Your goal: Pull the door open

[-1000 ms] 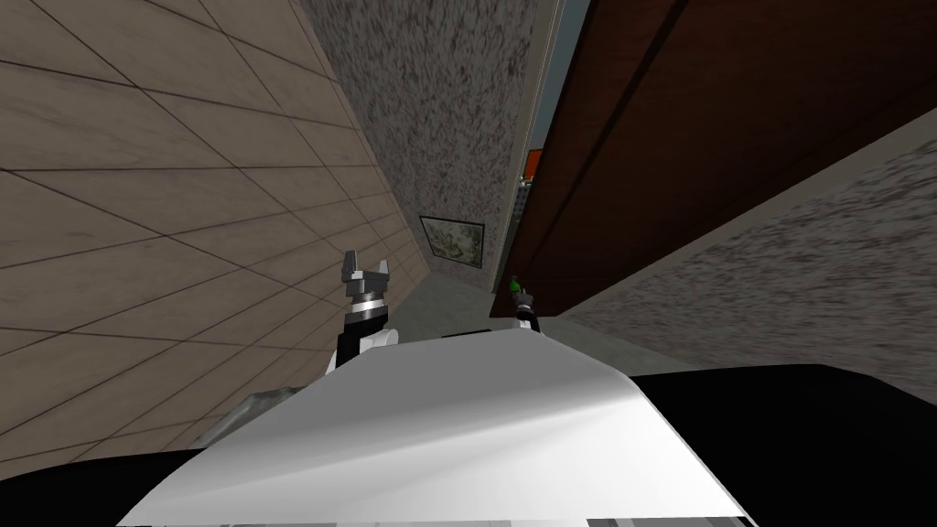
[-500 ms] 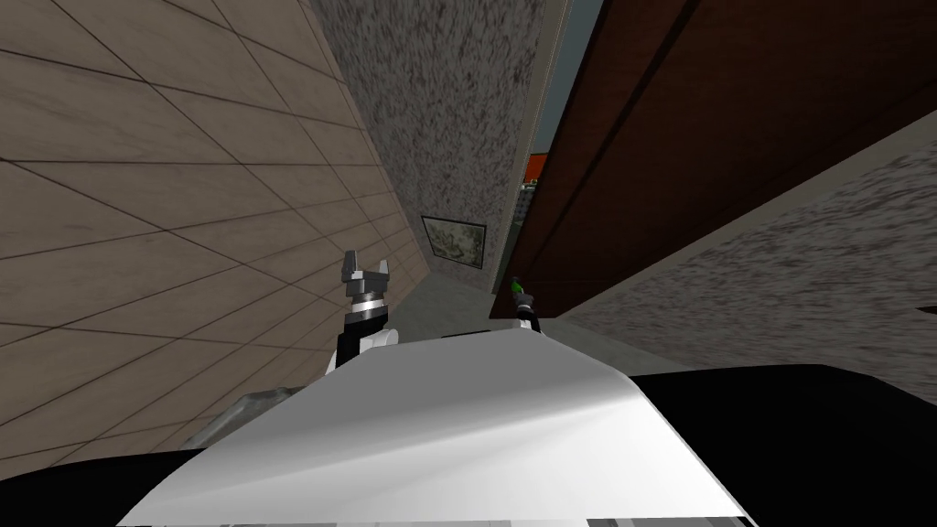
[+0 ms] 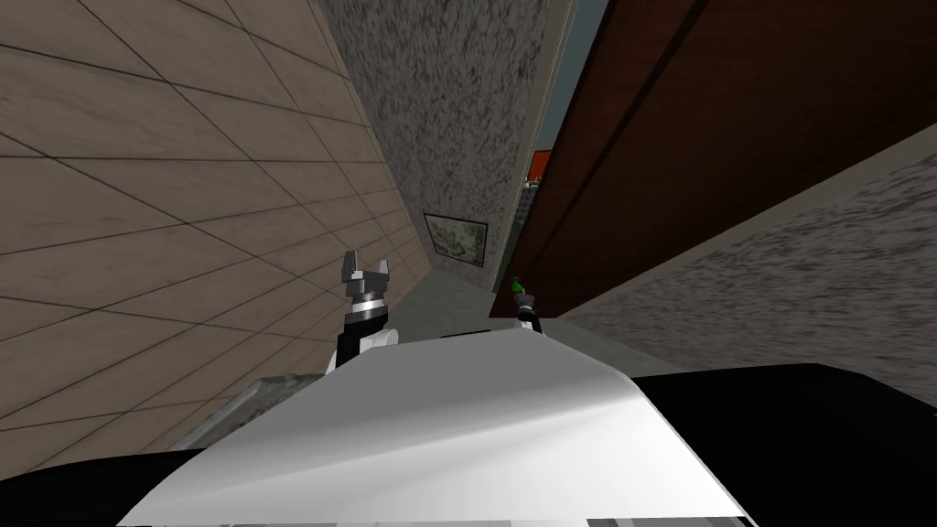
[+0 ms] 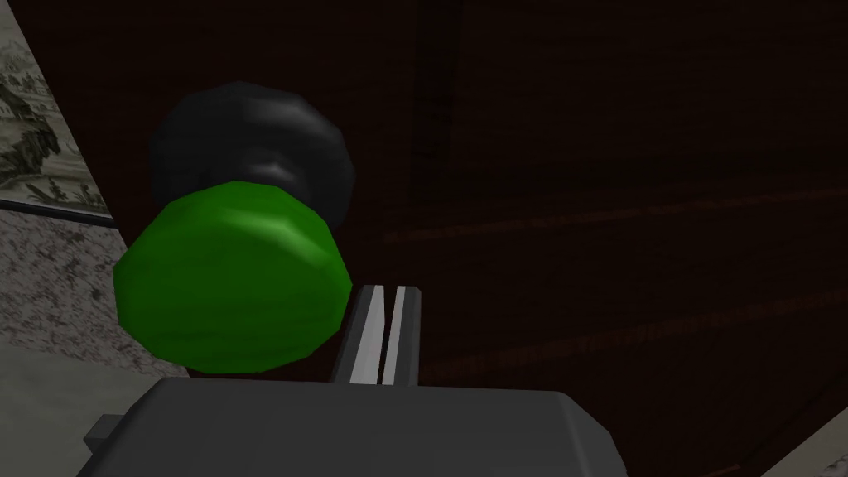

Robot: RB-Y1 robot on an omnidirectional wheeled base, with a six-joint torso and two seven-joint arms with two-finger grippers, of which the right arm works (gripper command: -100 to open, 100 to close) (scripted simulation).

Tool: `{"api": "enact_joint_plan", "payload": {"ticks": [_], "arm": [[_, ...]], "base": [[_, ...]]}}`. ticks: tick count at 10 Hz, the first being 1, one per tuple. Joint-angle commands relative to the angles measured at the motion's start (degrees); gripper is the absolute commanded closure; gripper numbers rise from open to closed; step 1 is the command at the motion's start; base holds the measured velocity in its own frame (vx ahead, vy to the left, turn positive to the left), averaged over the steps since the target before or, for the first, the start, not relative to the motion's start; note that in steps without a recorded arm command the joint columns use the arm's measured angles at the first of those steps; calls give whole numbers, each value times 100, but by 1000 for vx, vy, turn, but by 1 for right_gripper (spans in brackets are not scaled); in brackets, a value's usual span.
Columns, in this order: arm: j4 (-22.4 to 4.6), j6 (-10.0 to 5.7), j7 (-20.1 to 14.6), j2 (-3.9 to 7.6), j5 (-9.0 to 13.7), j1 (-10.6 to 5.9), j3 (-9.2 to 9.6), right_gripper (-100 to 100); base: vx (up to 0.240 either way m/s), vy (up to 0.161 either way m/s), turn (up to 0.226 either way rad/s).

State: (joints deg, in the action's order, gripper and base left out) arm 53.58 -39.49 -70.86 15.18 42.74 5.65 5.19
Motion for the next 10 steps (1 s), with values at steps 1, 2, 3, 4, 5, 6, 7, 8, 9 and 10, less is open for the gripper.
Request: {"api": "enact_joint_plan", "payload": {"ticks": [1, 2, 3, 4, 5, 6, 7, 8, 9, 10], "arm": [[-42, -121, -100, -29, -69, -7, 179, -100], [-31, -172, -141, -16, -91, 15, 234, -100], [-21, -226, -184, -2, -113, 39, 292, -100], [-9, -281, -228, 12, -136, 63, 351, -100], [2, -336, -272, 26, -159, 87, 410, -100], [13, -391, -316, 41, -182, 112, 470, -100], [24, -446, -360, 55, -205, 135, 528, -100], [34, -499, -402, 68, -227, 159, 585, -100], [34, -499, -402, 68, -227, 159, 585, -100], [44, -549, -442, 81, -248, 181, 639, -100]], "base": [[-151, -51, 66], [-120, -32, 51], [-117, -26, 94], [-106, -26, 91], [-100, -25, 104], [-93, -39, 58], [-101, -40, 66], [-104, -41, 74], [-61, -31, 14], [-40, -19, 54]]}}
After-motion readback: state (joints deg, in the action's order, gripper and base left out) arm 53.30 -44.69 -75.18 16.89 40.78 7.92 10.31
